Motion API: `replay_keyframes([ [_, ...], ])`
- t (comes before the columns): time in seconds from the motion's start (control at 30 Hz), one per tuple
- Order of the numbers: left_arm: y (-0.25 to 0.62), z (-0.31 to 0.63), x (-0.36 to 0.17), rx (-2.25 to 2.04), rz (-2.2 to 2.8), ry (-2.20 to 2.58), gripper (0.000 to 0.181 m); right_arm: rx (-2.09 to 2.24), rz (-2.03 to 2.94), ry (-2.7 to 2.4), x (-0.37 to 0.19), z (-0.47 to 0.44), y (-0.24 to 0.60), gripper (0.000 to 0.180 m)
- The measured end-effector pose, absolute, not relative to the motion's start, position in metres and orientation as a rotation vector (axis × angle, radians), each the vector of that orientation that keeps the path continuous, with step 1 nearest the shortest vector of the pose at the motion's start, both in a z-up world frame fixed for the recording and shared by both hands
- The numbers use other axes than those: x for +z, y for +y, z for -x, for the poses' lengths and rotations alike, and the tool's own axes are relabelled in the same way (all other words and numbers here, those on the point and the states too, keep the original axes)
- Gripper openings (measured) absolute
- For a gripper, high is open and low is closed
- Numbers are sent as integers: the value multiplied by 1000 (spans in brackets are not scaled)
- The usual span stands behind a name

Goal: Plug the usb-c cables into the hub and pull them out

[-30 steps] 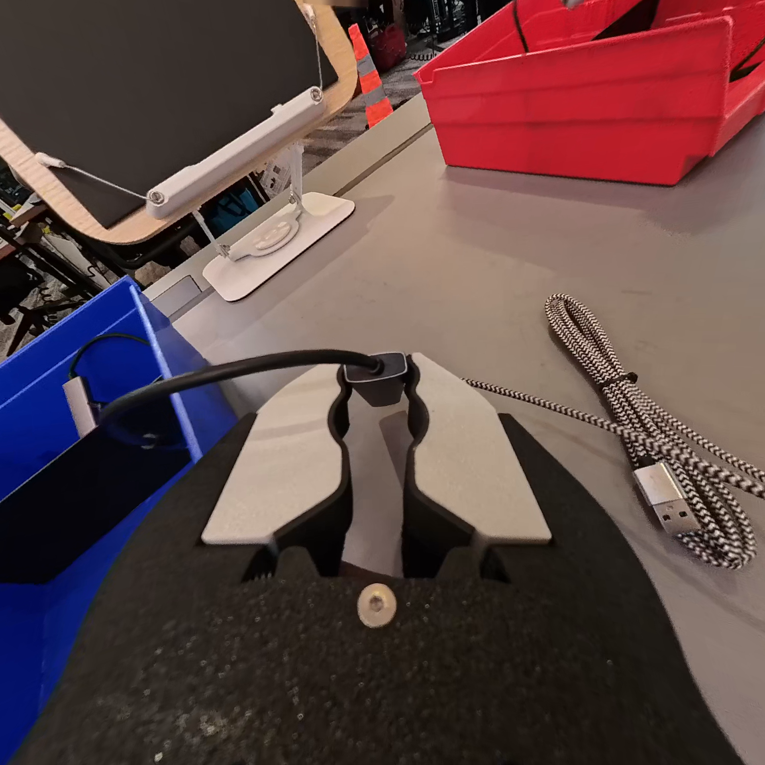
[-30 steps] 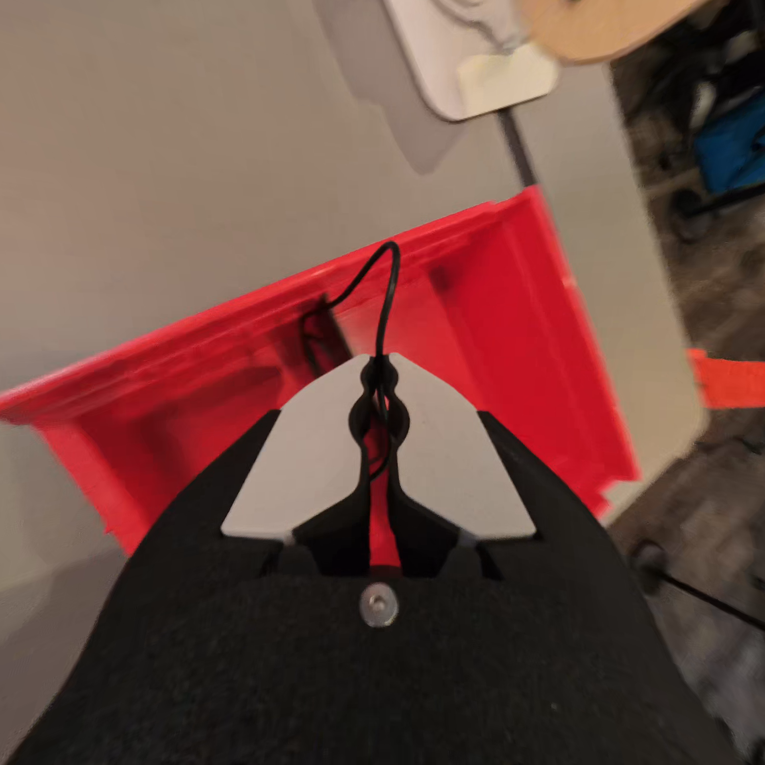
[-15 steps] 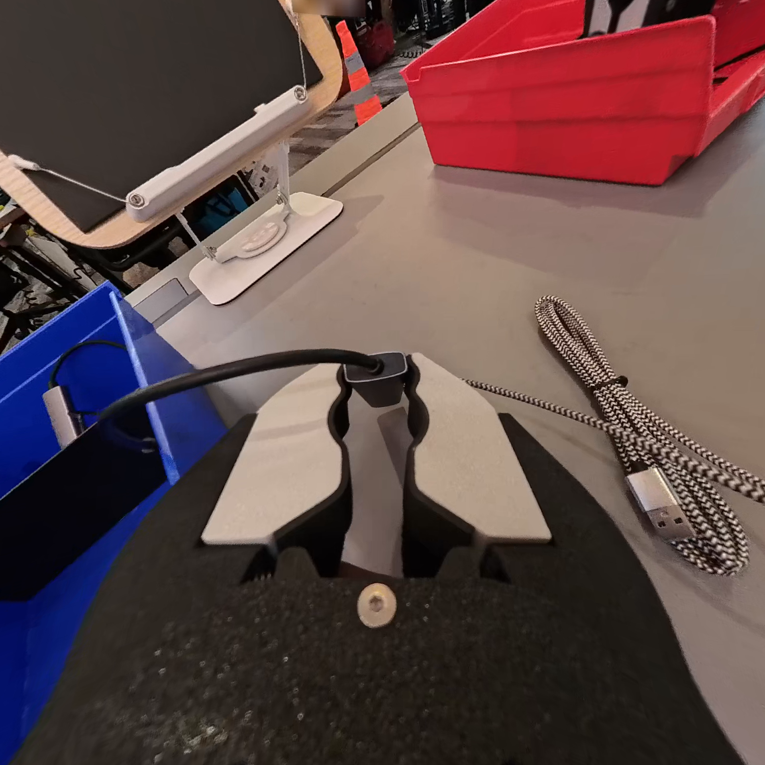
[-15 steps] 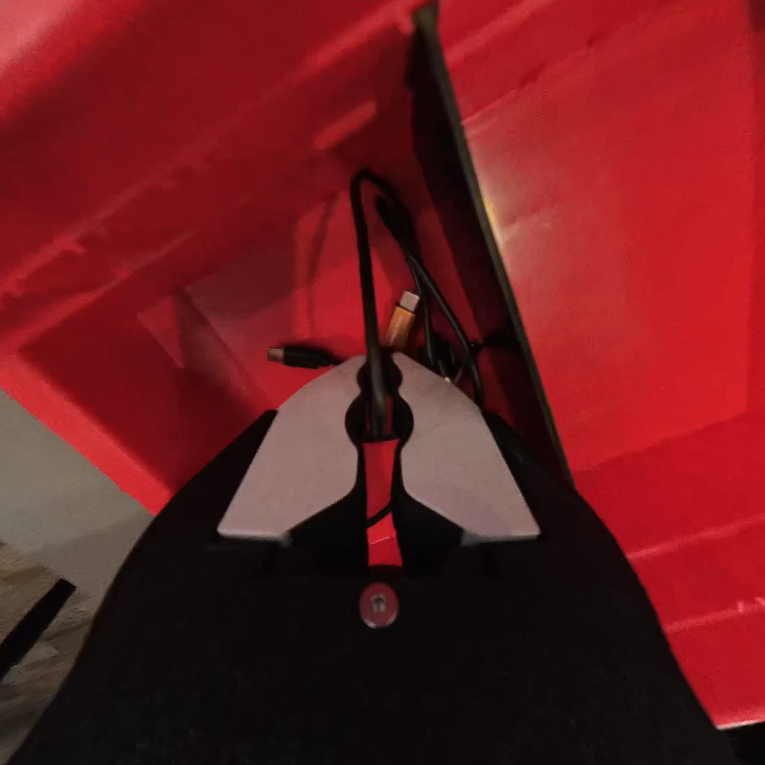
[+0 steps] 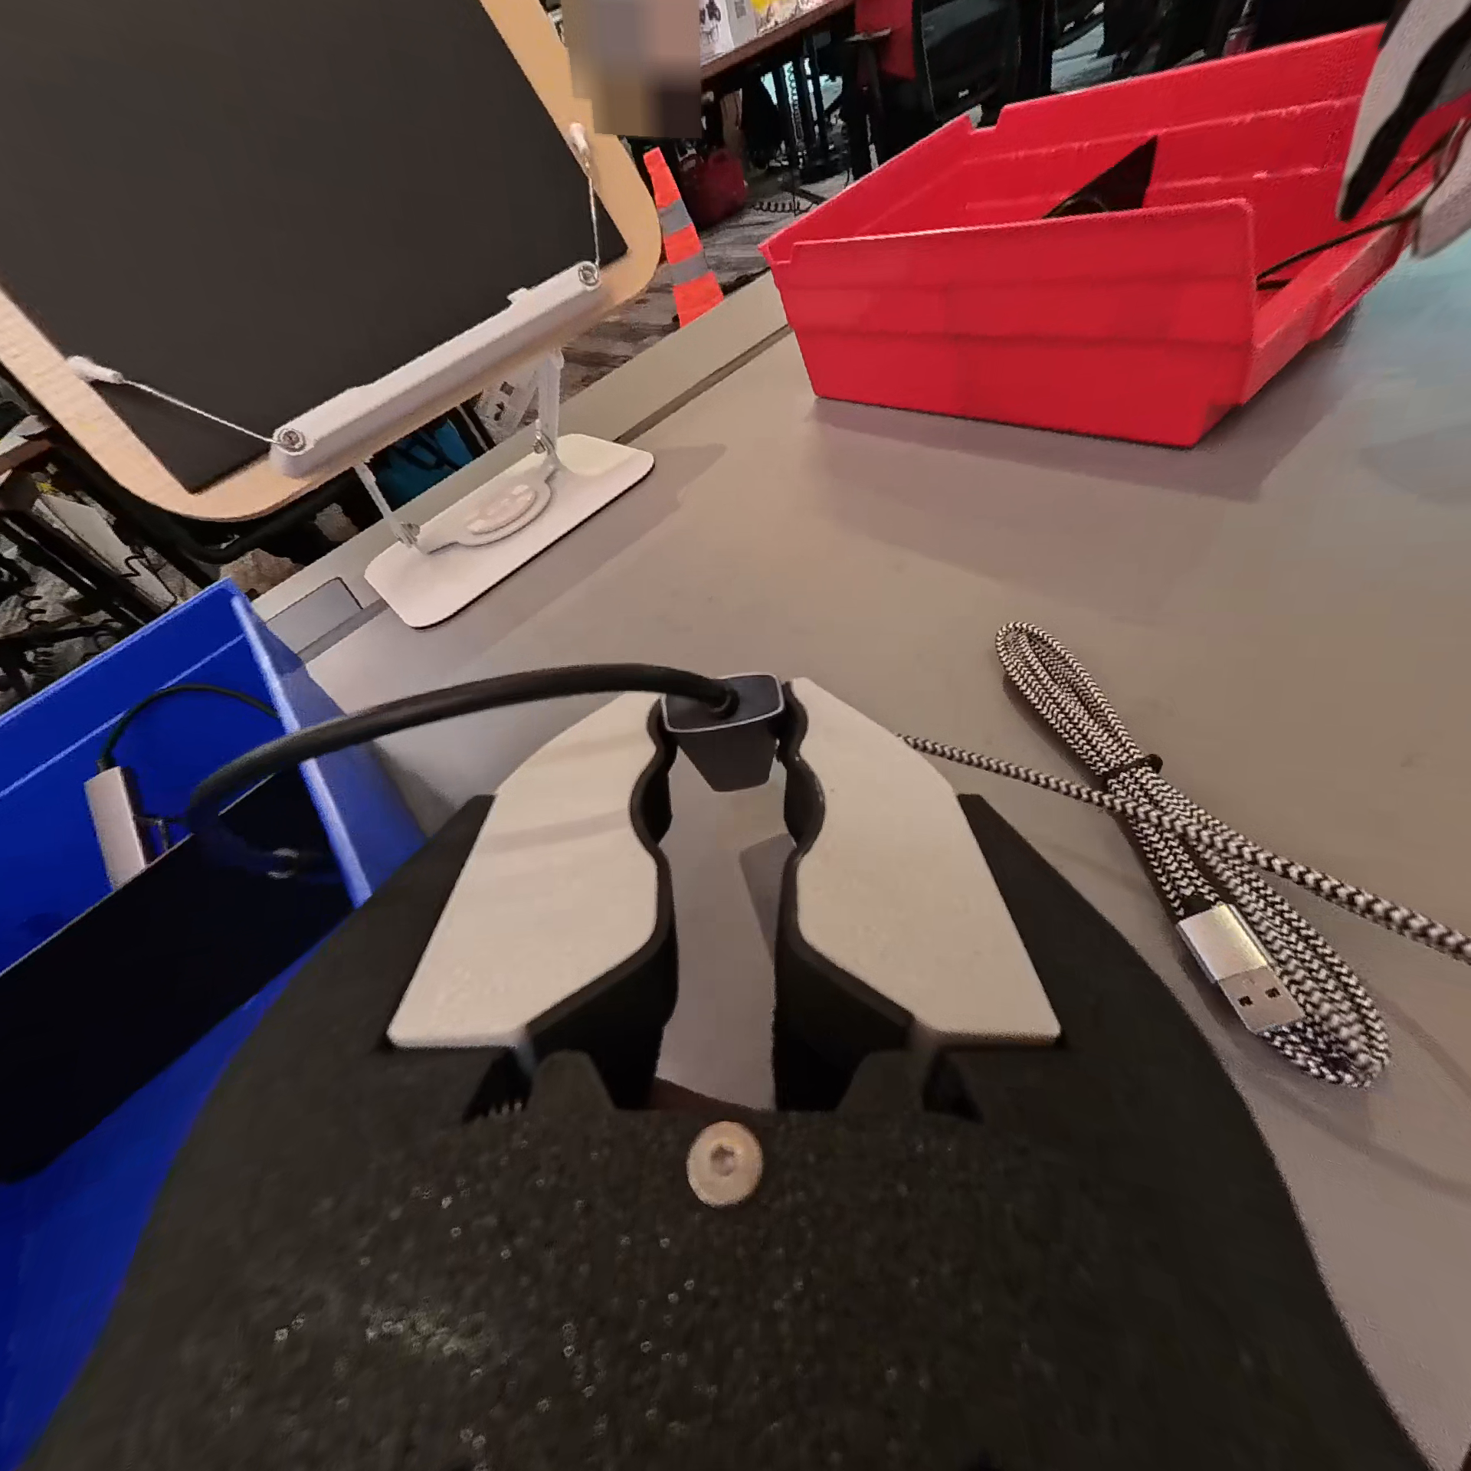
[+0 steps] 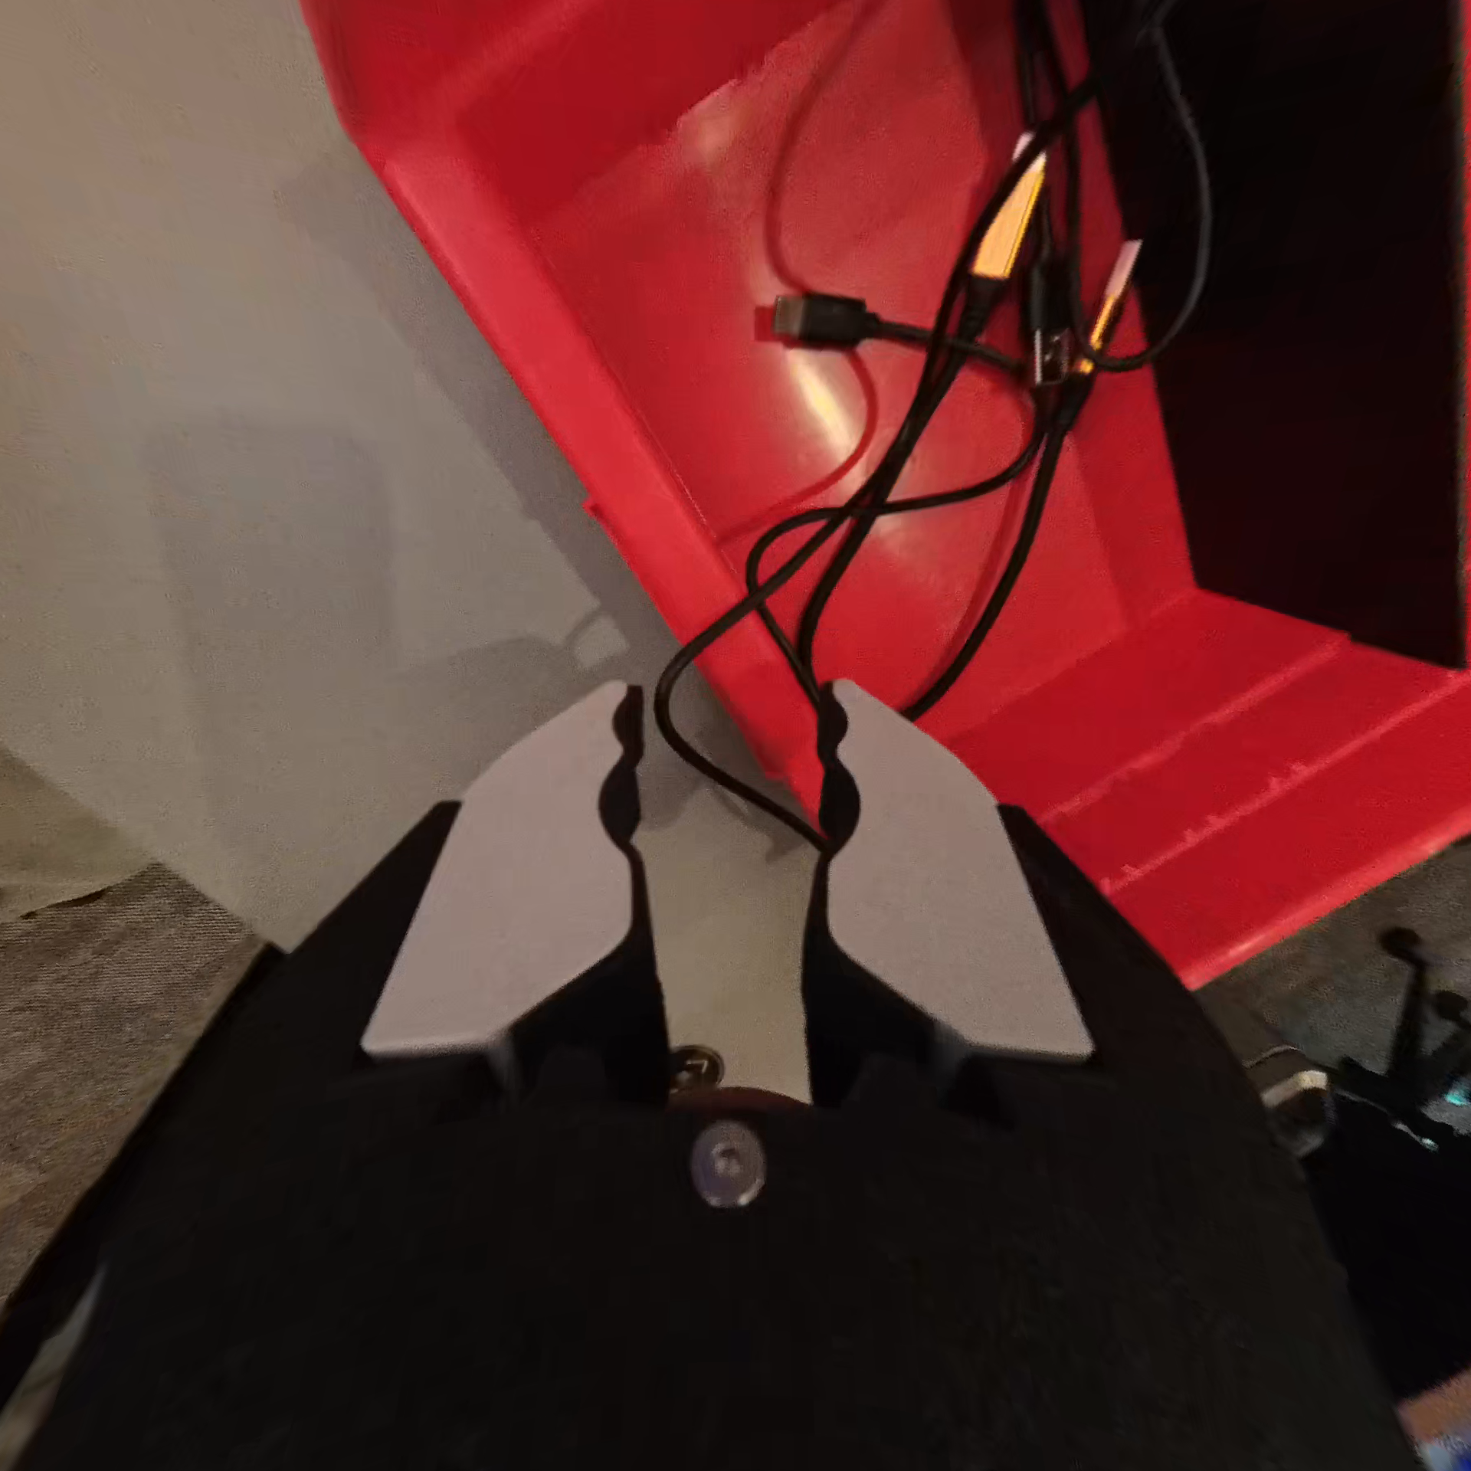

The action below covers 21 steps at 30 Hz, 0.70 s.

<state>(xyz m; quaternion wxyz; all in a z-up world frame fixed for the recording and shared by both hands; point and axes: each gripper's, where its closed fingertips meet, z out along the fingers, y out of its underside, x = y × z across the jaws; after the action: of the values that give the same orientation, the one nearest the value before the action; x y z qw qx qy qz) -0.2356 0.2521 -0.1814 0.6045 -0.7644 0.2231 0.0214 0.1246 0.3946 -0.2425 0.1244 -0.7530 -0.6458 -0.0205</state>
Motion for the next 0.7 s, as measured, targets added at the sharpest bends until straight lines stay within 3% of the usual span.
replay_keyframes([
  [0.03, 253, 234, -182, 51, 1770, 521, 23, -121, 2149, -1888, -247, -126, 398, 35],
  [0.2, 254, 230, -177, 53, 1755, 525, 23, -124, 2039, -1888, -216, -122, 403, 1],
  [0.37, 256, 226, -179, 45, 1759, 540, 23, -284, 2052, -1842, -171, -130, 446, 0],
  [0.5, 255, 224, -178, 45, 1757, 544, 23, -588, 2061, -1989, -178, -119, 474, 1],
  [0.7, 254, 223, -181, 48, 1763, 557, 23, -77, 2137, -2094, -243, -47, 469, 1],
])
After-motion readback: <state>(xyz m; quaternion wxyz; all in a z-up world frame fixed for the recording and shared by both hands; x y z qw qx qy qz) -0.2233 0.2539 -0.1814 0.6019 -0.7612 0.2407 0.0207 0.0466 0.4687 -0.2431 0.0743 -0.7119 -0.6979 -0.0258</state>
